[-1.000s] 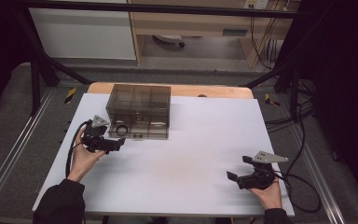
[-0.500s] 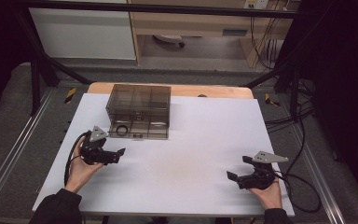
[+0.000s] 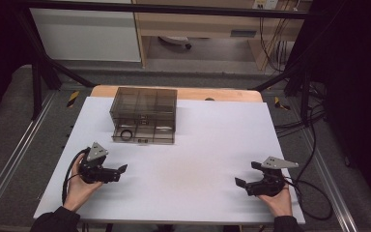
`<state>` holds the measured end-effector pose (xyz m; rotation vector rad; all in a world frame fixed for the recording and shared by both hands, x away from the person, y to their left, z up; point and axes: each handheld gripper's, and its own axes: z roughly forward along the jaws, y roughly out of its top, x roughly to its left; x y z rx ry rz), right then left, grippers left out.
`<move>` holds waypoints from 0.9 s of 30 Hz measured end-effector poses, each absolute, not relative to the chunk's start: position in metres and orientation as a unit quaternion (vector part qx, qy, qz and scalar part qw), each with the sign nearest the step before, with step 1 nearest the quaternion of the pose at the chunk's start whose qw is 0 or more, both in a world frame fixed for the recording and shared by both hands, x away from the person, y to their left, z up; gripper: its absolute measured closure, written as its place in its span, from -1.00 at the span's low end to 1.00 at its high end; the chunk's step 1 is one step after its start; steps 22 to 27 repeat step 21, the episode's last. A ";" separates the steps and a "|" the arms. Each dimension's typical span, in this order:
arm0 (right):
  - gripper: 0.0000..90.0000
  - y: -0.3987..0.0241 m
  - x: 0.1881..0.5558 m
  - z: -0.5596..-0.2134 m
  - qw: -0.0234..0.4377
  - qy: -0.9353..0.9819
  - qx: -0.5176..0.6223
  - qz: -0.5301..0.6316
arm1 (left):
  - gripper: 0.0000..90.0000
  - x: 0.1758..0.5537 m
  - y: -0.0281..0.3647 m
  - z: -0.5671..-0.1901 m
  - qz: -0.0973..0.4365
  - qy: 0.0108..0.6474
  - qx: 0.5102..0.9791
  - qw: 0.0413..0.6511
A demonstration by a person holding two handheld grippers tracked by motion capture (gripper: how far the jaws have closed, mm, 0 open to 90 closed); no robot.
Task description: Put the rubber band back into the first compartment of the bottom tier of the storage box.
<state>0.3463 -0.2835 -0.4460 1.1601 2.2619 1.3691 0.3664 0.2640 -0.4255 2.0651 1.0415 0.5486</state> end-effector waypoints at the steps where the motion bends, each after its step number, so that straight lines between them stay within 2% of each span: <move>1: -0.99 -0.283 0.346 -0.446 0.126 0.777 0.399 0.470 | -0.89 0.365 0.265 -0.427 0.213 0.408 0.806 0.373; 27: -0.99 -0.282 0.346 -0.447 0.122 0.780 0.400 0.465 | -0.91 0.353 0.280 -0.442 0.193 0.411 0.802 0.388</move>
